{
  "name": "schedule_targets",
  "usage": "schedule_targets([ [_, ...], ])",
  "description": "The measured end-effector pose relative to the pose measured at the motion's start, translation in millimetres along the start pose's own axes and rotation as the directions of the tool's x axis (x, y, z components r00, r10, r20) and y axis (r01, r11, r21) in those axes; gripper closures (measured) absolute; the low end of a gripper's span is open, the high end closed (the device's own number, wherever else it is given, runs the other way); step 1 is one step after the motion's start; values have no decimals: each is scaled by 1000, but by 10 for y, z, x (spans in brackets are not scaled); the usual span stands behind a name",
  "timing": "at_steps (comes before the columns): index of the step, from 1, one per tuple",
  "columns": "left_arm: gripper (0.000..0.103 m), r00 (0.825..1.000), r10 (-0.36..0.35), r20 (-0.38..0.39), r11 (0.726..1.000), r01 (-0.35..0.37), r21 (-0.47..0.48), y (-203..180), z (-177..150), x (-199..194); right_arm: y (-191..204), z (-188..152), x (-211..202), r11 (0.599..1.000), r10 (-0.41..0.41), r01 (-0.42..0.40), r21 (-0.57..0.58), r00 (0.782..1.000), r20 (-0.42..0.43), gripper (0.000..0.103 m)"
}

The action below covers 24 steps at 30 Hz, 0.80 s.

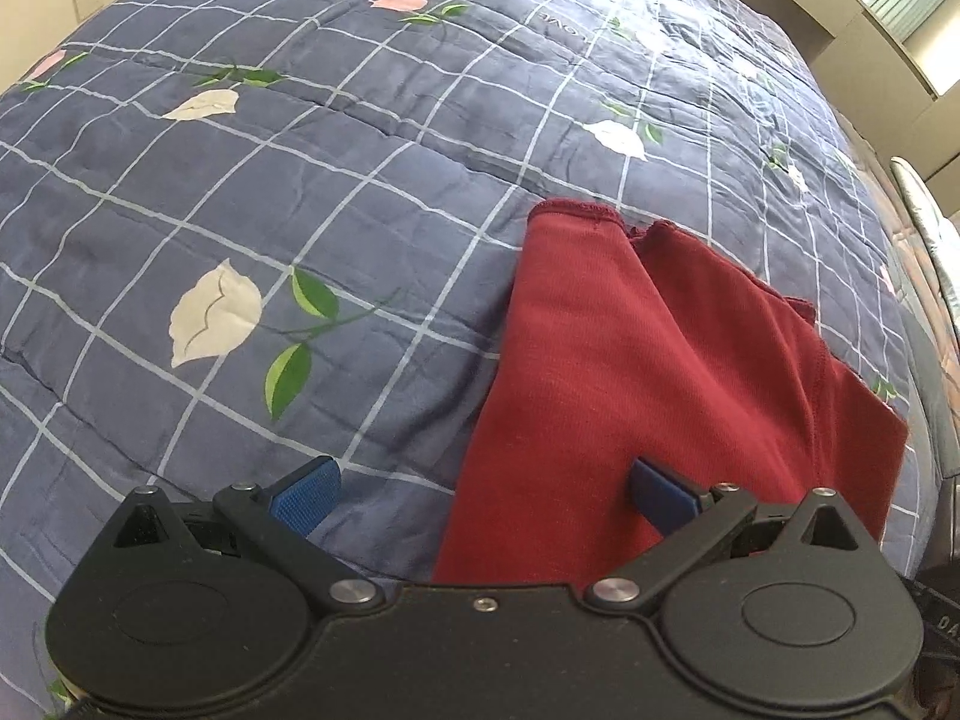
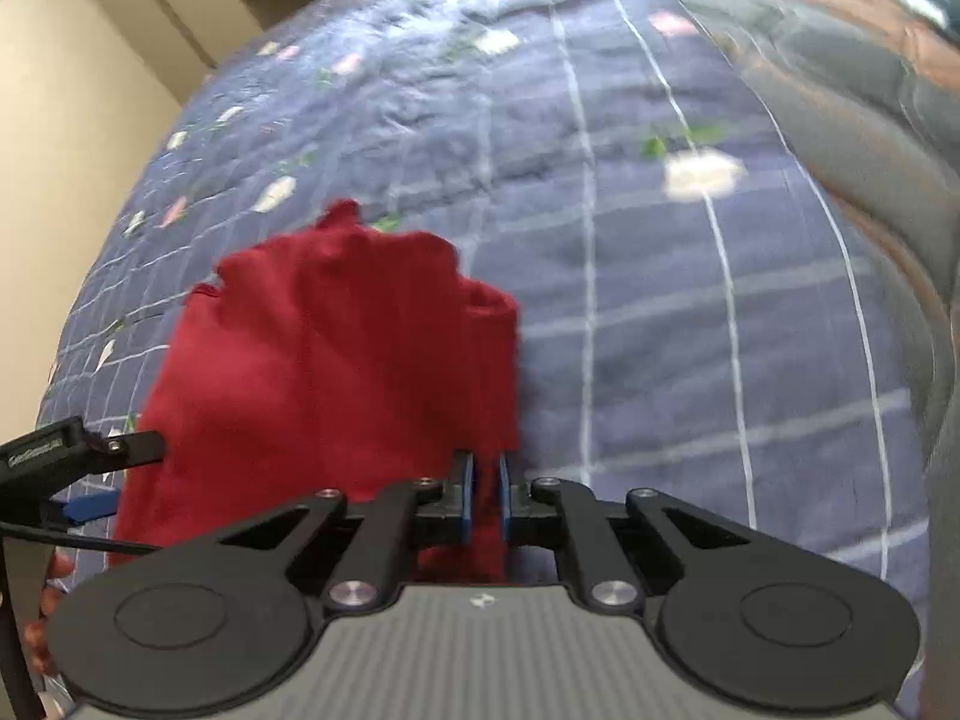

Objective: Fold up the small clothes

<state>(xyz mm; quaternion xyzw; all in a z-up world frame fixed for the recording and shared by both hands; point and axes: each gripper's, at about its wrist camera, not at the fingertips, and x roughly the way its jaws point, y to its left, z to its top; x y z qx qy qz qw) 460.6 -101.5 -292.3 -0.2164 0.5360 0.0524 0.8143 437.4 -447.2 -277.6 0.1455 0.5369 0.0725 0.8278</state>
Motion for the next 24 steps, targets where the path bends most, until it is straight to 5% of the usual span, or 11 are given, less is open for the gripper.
schedule_targets([
  [6, 1, 1000, -6, -8, 1000, 6, -1, 10, -36, 32, 1, -18, -47, 1000, 28, -28, -12, 1000, 7, 92],
  [8, 0, 1000, -6, -7, 1000, 6, -4, 13, -42, 32, -5, 10, -53, 999, 49, -49, -15, 999, 7, 84],
  [12, 1, 1000, -5, -1, 1000, 5, 2, -5, -14, 38, -60, 90, -49, 996, 82, -83, 28, 996, 29, 20],
  [24, 1, 1000, -16, 17, 997, 14, 72, -110, 73, 75, -74, 286, 179, 987, 105, -111, 116, 993, 62, 0],
])
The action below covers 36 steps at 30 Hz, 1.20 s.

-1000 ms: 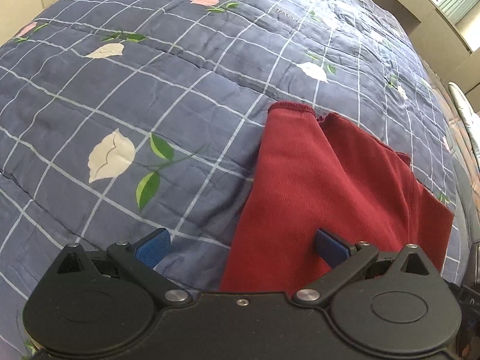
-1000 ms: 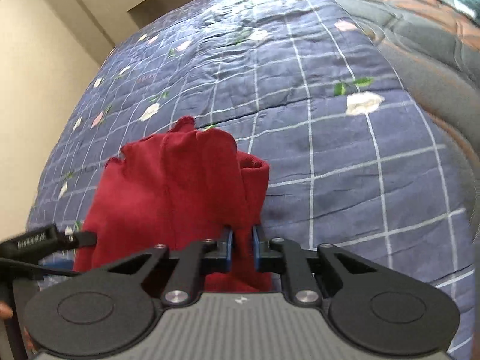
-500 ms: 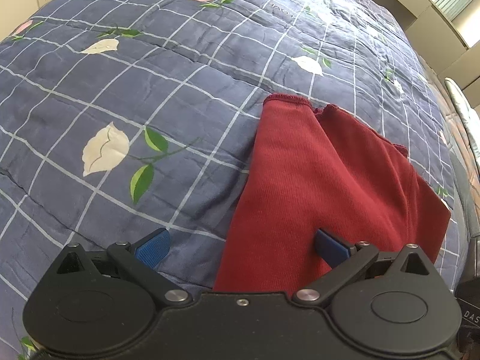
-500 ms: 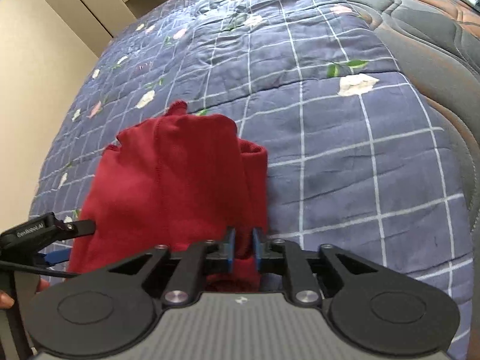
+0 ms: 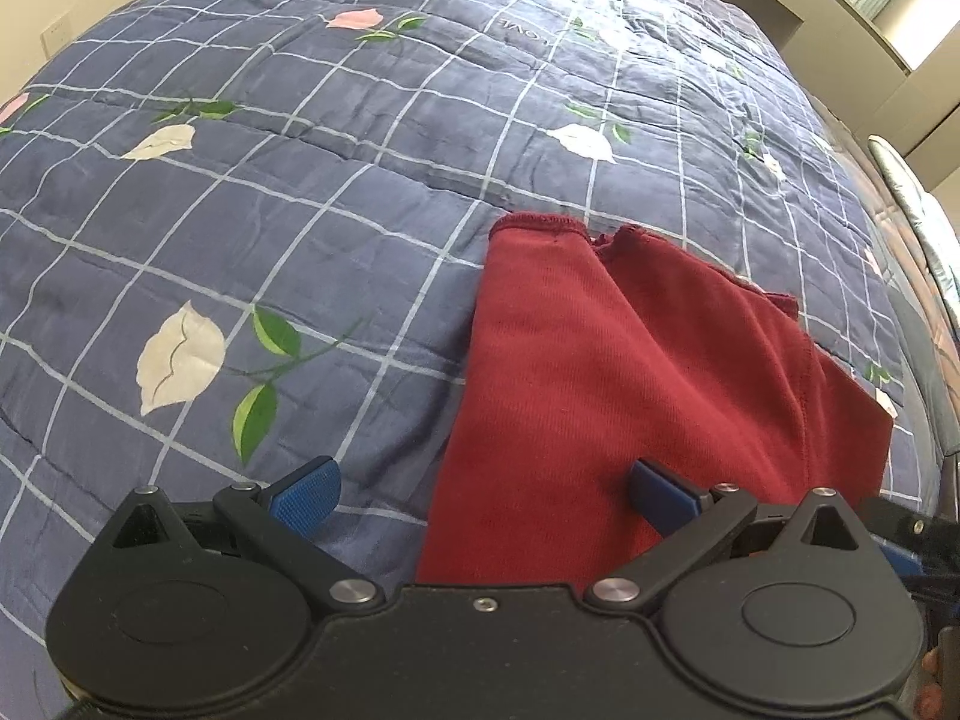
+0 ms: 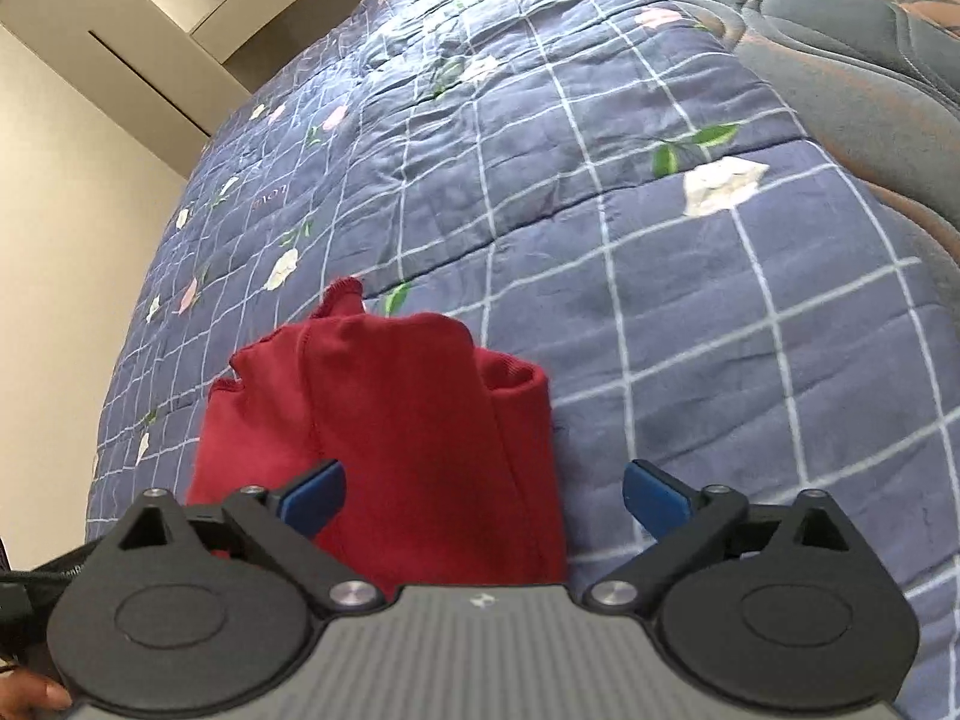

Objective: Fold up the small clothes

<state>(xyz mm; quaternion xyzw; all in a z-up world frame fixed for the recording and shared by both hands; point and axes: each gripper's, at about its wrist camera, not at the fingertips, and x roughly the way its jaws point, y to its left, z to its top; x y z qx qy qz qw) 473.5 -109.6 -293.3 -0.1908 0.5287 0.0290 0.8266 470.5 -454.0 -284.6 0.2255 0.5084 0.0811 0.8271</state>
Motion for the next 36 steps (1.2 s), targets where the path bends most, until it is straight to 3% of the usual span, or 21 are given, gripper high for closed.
schedule_targets([
  [9, 0, 1000, 1, -14, 1000, -1, 4, -3, 15, 61, -28, -81, 257, 999, -9, 12, 48, 997, -70, 0],
  [17, 0, 999, -25, -38, 999, 24, -38, 81, -43, 181, -66, -147, 267, 999, 7, -6, 50, 999, -32, 0],
  [22, 0, 994, -77, -72, 991, 69, -112, 196, -48, 246, -42, -208, 261, 999, -7, 6, 47, 1000, 3, 0],
  [36, 1, 992, -76, -104, 992, 65, -107, 133, -15, 235, 32, -261, 226, 998, -45, 45, 54, 999, 14, 3],
])
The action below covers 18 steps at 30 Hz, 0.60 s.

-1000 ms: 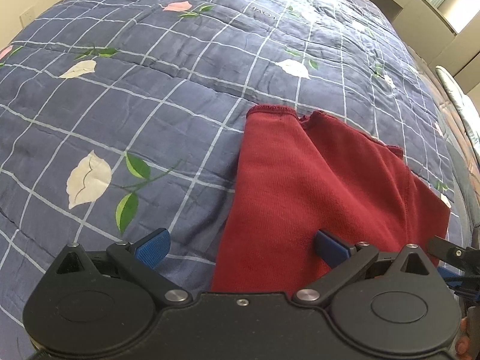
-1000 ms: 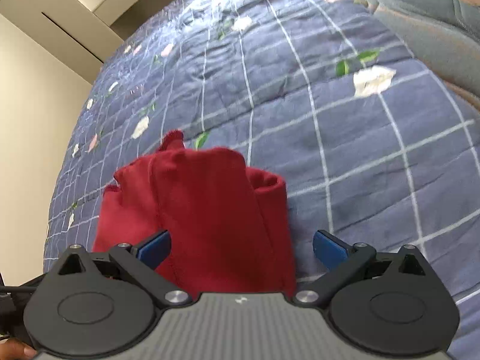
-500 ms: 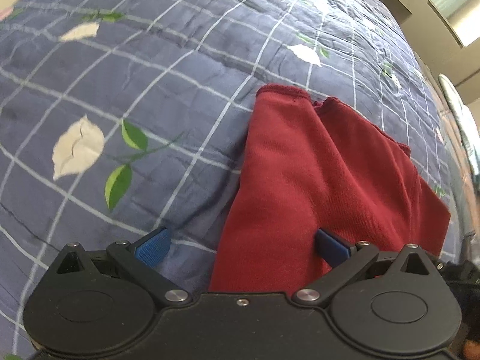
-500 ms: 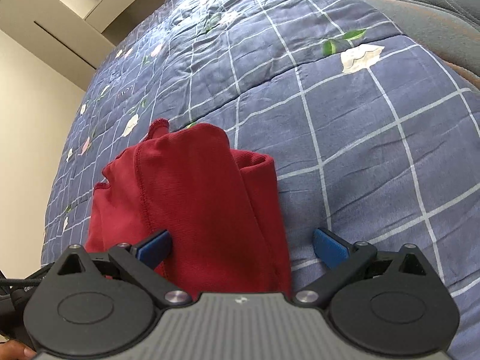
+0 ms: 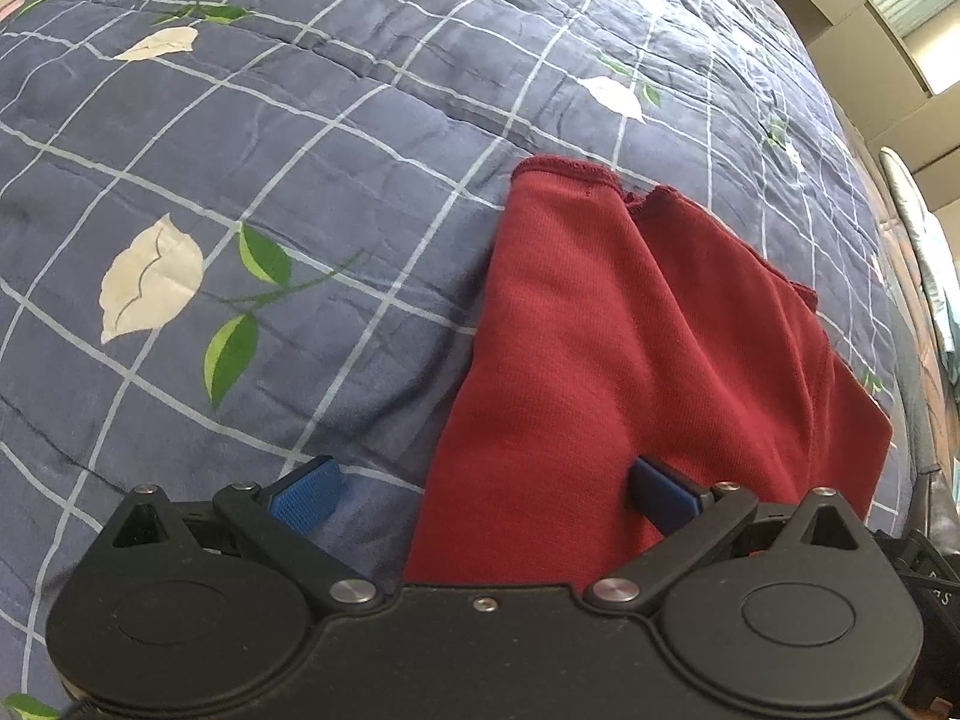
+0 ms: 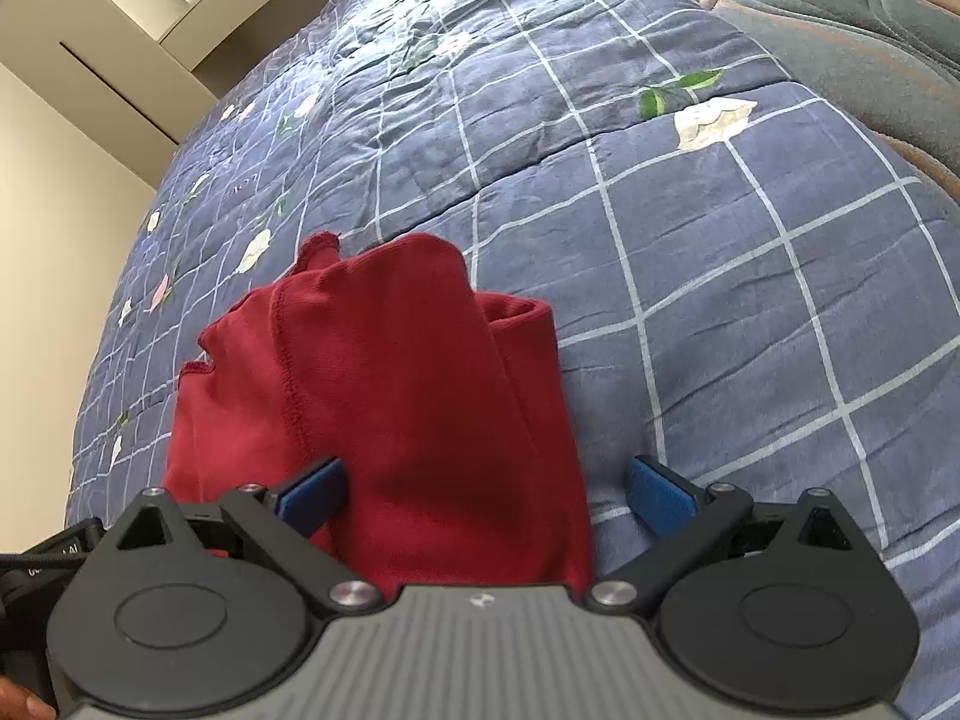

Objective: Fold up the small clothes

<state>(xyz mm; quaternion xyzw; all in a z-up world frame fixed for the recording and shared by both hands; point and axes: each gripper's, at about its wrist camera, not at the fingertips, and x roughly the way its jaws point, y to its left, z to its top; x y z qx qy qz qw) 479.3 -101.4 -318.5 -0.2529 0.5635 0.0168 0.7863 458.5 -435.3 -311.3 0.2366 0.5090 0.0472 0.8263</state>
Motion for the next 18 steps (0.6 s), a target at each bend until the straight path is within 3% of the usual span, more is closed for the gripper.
schedule_targets([
  [4, 1, 1000, -11, -13, 999, 11, 39, -53, 6, -15, -4, -25, -30, 1000, 23, -23, 20, 1000, 3, 16],
  [9, 14, 998, -52, -42, 995, 55, 88, -179, 3, -39, 16, -51, -60, 998, 41, -42, 45, 999, 8, 29],
  [13, 17, 999, -16, -36, 989, 21, 143, -315, -23, -62, 47, -57, -105, 997, 36, -37, 65, 999, 11, 40],
  [18, 31, 999, -15, -35, 989, 20, 146, -325, -14, -132, 145, -96, -207, 998, 16, -18, 56, 999, 34, 69],
])
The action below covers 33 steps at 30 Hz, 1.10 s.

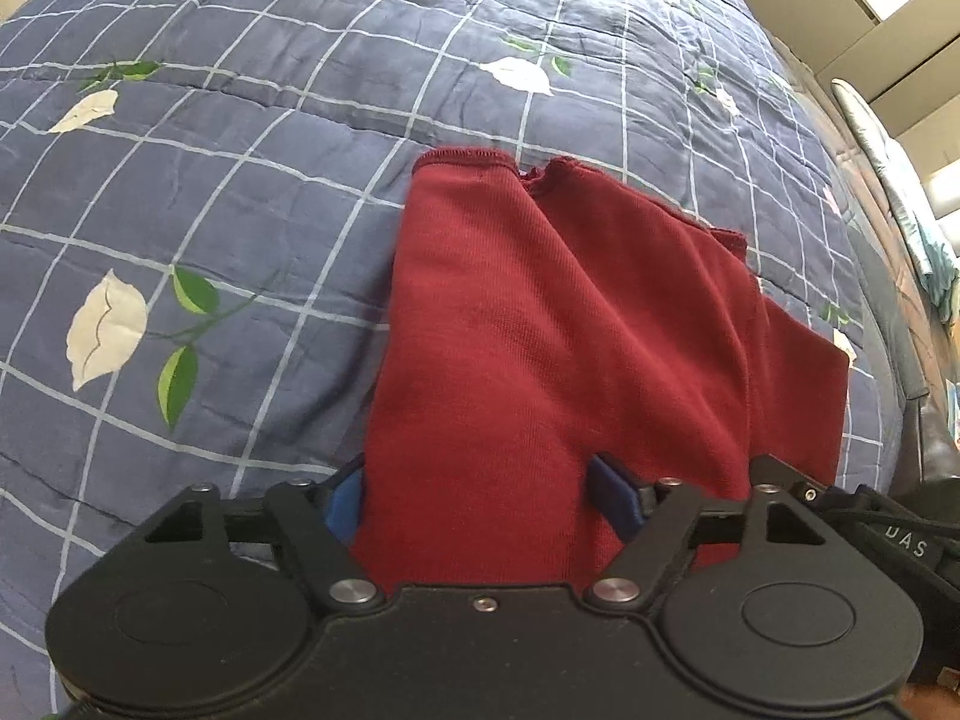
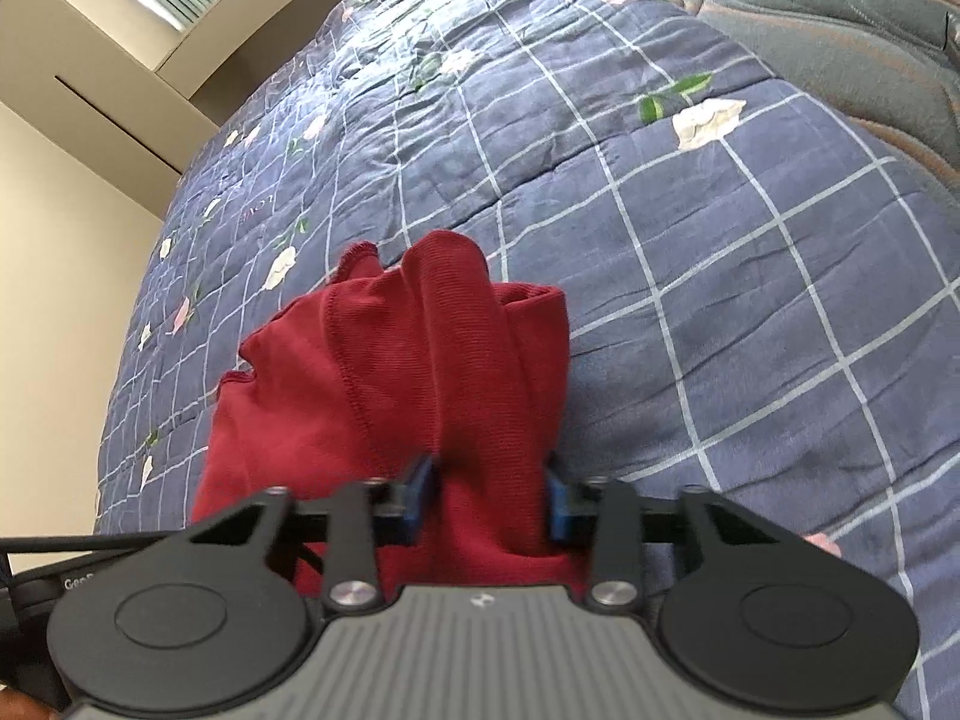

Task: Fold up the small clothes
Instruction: 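Pinch the bundle edge with the right gripper while the left gripper pinches the other edge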

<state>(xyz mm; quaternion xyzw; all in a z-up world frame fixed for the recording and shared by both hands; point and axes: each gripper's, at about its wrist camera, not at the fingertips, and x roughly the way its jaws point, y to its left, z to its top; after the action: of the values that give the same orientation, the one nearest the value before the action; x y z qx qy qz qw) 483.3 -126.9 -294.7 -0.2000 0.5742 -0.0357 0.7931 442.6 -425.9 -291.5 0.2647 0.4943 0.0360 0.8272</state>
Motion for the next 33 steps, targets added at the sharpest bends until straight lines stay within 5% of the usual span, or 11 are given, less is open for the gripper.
schedule_targets([
  [6, 69, 999, -25, 25, 1000, 25, -2, 26, 12, -146, 177, -72, -159, 1000, 5, -3, -28, 999, 54, 81],
  [9, 75, 997, -53, 55, 999, 54, -6, 66, 16, -278, 326, -103, -261, 998, 42, -39, -43, 996, 79, 82],
  [14, 76, 987, -85, 134, 996, 83, 21, 156, 76, -628, 622, -173, -286, 991, 122, -117, -61, 988, 90, 82],
  [22, 76, 972, 15, 235, 998, -29, 55, 591, 186, -1154, 1178, -365, 7, 970, 237, -231, -78, 968, 78, 82],
  [33, 75, 986, 56, 157, 998, -56, -4, 1254, -54, -982, 1172, -804, 292, 990, 139, -138, -36, 990, 15, 79],
])
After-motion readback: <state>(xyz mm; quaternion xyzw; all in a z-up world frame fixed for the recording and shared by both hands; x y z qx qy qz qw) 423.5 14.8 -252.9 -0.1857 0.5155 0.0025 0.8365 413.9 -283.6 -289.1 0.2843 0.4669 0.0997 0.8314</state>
